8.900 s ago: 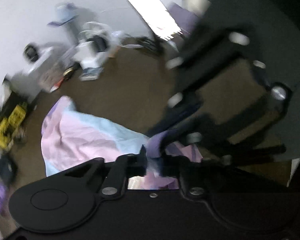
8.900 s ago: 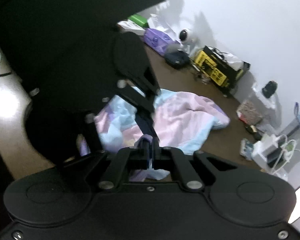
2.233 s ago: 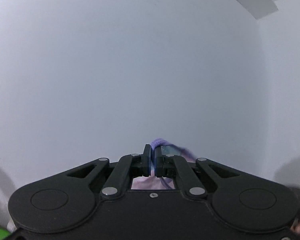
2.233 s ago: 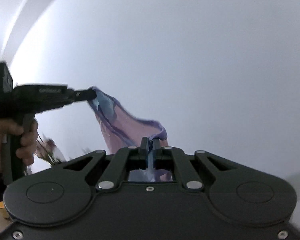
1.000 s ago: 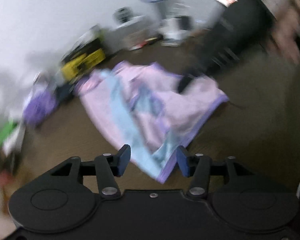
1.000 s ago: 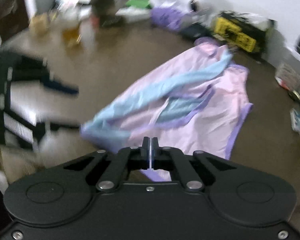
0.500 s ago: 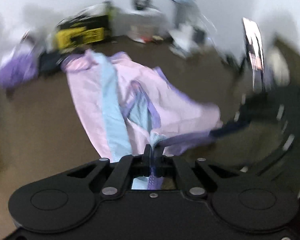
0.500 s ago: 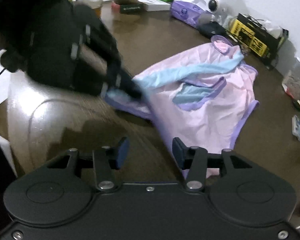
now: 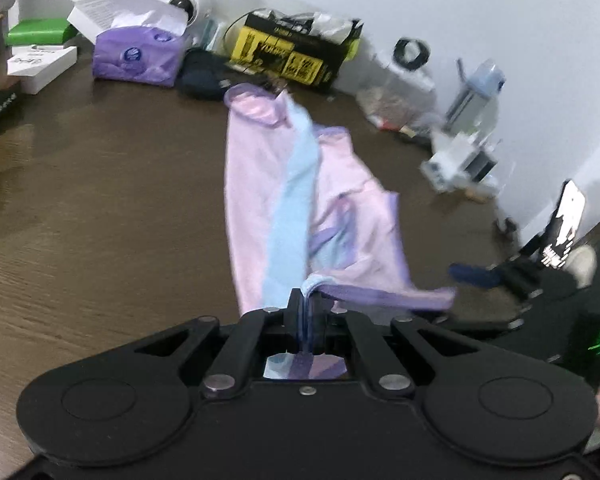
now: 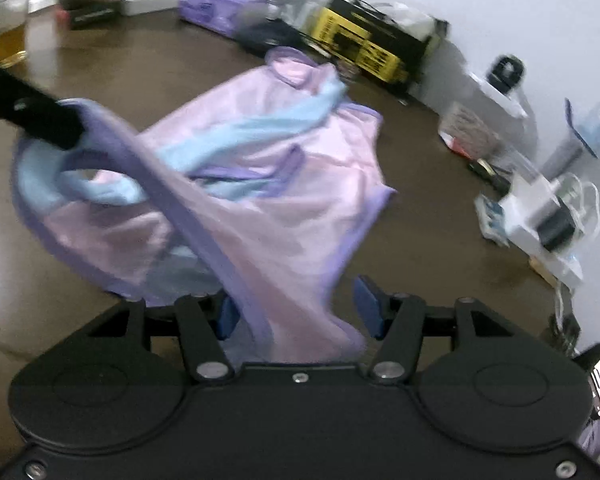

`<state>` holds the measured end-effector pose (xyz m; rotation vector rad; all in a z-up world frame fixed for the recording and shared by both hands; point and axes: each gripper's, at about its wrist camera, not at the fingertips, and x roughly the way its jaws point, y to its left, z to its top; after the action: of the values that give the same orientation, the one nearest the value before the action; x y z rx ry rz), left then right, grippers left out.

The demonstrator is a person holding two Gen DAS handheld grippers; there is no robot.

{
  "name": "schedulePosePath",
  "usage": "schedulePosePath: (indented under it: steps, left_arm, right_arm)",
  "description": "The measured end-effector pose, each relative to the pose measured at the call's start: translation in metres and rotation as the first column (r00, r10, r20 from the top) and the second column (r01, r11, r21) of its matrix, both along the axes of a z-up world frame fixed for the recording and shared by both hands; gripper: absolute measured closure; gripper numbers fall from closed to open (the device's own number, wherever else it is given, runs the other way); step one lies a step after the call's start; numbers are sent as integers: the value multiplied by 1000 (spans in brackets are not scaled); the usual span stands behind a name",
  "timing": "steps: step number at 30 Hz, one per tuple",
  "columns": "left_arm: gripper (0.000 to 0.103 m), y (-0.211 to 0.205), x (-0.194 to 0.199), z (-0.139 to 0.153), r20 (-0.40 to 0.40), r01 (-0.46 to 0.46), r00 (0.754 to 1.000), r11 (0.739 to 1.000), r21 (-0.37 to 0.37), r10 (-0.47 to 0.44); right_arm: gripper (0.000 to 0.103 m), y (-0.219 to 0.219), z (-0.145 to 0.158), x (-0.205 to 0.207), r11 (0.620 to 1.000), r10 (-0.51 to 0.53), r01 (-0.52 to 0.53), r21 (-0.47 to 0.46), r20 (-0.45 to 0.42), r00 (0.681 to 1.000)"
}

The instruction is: Fold clothes

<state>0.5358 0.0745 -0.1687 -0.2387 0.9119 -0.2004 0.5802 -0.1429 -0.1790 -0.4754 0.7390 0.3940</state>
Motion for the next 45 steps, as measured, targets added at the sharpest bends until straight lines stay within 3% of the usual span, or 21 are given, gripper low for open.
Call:
schedulePosePath:
  steps: [2, 4, 5, 6, 9, 10, 13, 15, 19, 21, 23, 27, 33, 39, 42, 44, 45]
  left_arm:
    - [100, -8, 0, -3, 4, 30, 1000, 998, 60, -30]
    - [97, -18, -4, -4, 17, 70, 997, 991, 113, -72]
    - [96, -24, -7, -4, 30, 92, 995, 983, 157, -98]
    - [91, -33, -11, -3, 50, 117, 990, 967, 225, -131]
    - [57, -56, -27, -4, 120, 157, 966, 888, 432, -229]
    - [54, -63, -34, -4, 141, 174, 952, 857, 485, -273]
    - [52, -78, -45, -5, 169, 222, 912, 797, 562, -374]
    - [52, -91, -51, -6, 176, 275, 872, 754, 596, -457]
    - [51, -108, -54, -9, 170, 342, 823, 713, 612, -541]
    - [51, -117, -53, -13, 160, 352, 815, 695, 627, -557]
    - [51, -120, -51, -14, 158, 353, 816, 696, 626, -556]
    - [52, -119, -41, -15, 140, 331, 844, 708, 624, -518]
    - [51, -110, -34, -22, 76, 364, 852, 691, 624, -517]
    - [52, -114, -30, -29, 22, 414, 829, 639, 648, -559]
    - [52, -116, -26, -34, -3, 415, 837, 630, 656, -548]
    - [58, -115, -21, -33, -14, 423, 842, 644, 637, -539]
    - [70, -116, -20, -33, -14, 429, 838, 644, 633, -545]
  right_arm:
    - [55, -6, 3, -1, 999, 26, -26, 29, -8, 1000]
    - [90, -7, 7, -2, 997, 39, -38, 60, -22, 999]
    - [95, -6, 9, -3, 996, 46, -44, 76, -29, 999]
    - [98, -5, 11, -4, 995, 60, -57, 82, -28, 998]
    - [98, -3, 16, 1, 990, 77, -70, 122, -54, 996]
    - [98, -2, 20, 3, 988, 73, -64, 142, -61, 995]
    - [98, -3, 29, 8, 980, 64, -47, 191, -83, 994]
    - [98, -4, 34, 10, 976, 59, -37, 217, -97, 994]
    - [98, -8, 48, 12, 965, 54, -25, 263, -105, 993]
    - [98, -9, 54, 12, 960, 53, -22, 278, -104, 993]
    - [98, -10, 56, 12, 960, 53, -21, 279, -106, 993]
    - [98, -10, 60, 12, 960, 52, -21, 278, -106, 993]
    - [98, -10, 61, 8, 962, 51, -21, 271, -107, 993]
    - [98, -11, 63, 7, 963, 45, -16, 270, -103, 994]
    - [98, -11, 65, 7, 963, 45, -18, 268, -96, 994]
    - [98, -11, 66, 5, 963, 46, -21, 267, -87, 995]
    - [98, -11, 67, 4, 963, 46, -22, 267, -86, 995]
